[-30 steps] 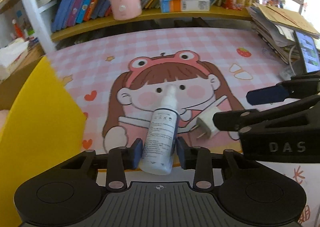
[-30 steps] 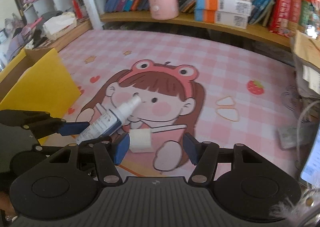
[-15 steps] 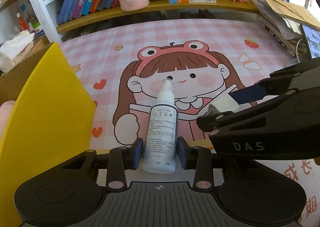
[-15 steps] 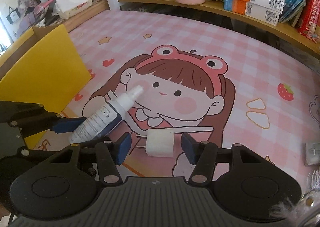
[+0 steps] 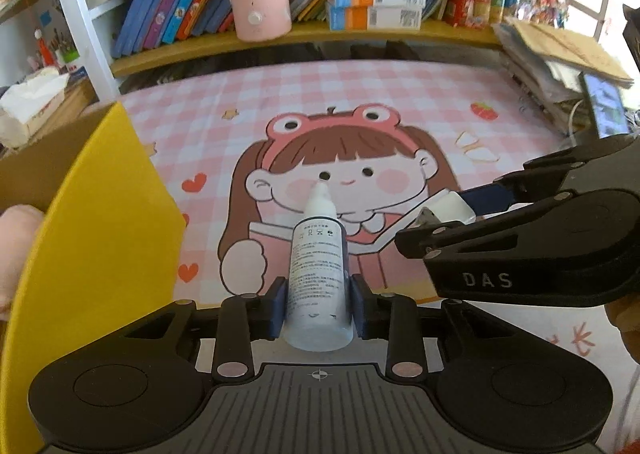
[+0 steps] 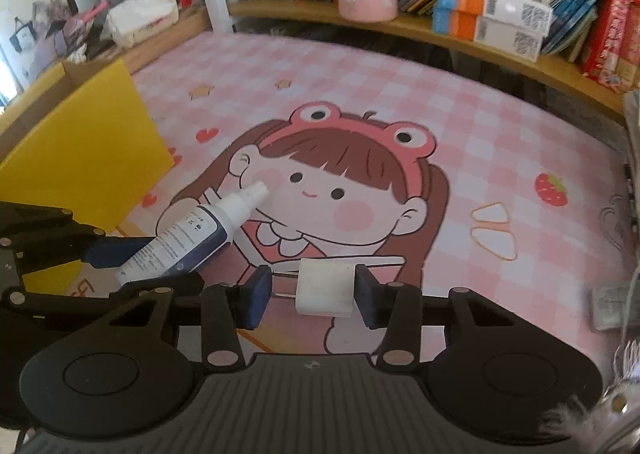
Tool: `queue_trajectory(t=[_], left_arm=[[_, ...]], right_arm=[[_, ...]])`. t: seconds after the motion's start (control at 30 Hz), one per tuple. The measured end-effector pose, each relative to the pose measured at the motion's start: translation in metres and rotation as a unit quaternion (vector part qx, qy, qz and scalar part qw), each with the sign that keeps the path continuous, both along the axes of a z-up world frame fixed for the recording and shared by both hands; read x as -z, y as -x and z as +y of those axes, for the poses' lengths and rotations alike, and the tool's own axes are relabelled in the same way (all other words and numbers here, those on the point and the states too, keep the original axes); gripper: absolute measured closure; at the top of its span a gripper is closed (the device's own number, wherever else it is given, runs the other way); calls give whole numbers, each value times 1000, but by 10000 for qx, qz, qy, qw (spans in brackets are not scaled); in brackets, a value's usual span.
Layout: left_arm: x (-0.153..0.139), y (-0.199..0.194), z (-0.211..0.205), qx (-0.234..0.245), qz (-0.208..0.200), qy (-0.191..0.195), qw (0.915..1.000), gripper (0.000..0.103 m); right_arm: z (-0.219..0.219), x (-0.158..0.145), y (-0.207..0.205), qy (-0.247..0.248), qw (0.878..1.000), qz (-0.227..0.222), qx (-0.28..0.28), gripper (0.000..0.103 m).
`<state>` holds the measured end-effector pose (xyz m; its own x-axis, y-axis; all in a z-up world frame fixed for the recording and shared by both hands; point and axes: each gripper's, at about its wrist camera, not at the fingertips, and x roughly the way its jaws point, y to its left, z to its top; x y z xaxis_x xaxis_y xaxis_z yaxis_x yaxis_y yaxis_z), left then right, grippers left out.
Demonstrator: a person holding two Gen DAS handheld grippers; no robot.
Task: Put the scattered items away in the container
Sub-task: 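Lift the spray bottle and white plug and carry them toward the yellow box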
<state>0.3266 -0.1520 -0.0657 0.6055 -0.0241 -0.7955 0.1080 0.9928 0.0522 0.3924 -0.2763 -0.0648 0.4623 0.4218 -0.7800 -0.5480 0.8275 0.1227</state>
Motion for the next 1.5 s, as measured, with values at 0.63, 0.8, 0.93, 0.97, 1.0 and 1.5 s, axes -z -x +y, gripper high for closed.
queue_trajectory(t=[0.63, 0.8, 0.93, 0.97, 1.0, 1.5], left_arm=[[-35, 54, 5, -51, -183, 725, 9972, 72], [-46, 72, 1, 46, -310, 905, 9954, 72], [-55, 87, 1, 134, -420, 1065, 9933, 72], [-56, 91, 2, 164, -440, 1108, 9927, 72], [-58, 95, 3, 193, -460, 1142, 9922, 72], [-74, 175, 45, 904, -744, 1578, 9805, 72]], right_arm=[[-51, -28, 57, -236, 9975, 20, 662, 61], [-61, -36, 80, -255, 9960, -74, 853, 61], [-65, -41, 100, -209, 9944, -161, 1019, 61], [-65, -43, 105, -201, 9940, -184, 1055, 61], [-65, -45, 111, -187, 9937, -214, 1086, 61], [-33, -73, 221, 49, 9816, -708, 1773, 61]])
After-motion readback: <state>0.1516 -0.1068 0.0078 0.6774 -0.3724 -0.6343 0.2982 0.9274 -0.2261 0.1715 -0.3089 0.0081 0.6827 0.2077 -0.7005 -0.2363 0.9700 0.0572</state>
